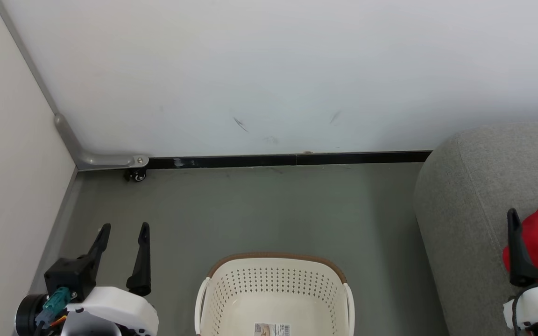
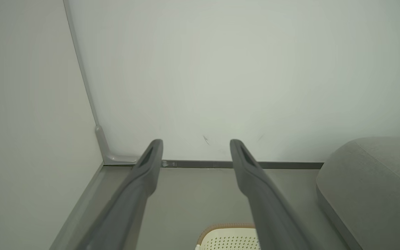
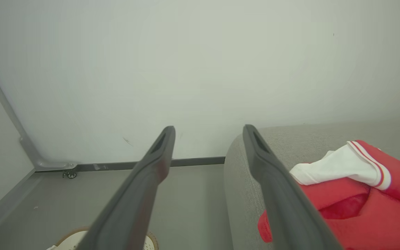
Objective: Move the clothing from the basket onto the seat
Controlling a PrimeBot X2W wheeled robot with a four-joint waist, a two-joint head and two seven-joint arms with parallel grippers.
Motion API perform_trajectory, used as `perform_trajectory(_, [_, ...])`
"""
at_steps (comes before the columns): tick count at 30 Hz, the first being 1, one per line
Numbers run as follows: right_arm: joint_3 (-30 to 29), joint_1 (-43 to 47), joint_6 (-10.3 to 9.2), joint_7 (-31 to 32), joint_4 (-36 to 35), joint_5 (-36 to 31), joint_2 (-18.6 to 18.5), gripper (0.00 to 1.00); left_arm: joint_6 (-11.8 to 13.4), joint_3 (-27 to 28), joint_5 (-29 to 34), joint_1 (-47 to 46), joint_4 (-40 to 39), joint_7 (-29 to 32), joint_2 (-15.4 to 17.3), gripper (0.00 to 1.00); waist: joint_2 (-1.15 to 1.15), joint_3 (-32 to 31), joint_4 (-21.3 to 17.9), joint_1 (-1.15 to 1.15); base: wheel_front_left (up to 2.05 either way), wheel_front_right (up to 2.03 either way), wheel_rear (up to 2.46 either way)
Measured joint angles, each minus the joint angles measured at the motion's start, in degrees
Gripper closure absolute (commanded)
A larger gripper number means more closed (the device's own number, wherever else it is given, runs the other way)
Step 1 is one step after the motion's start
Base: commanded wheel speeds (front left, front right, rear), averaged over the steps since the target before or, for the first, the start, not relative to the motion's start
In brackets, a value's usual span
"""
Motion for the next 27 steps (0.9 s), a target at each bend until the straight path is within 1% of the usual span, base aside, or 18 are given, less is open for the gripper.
perform_trajectory(6, [0.02,-0.01,0.0,0.0,-0.04,0.0,0.0,0.0,0.22,0.42,-0.07,0.25,0.78,0.0,0.85,0.0,0.0,0.13,0.02,0.0,0.0,0.0,0.0])
perform_trajectory(27, [-0.78,-0.01,0.0,0.59,0.2,0.03,0.01,0.0,0.78,0.55,-0.22,0.8,1.52,0.02,0.79,0.0,0.0,0.32,-0.1,0.0,0.0,0.0,0.0])
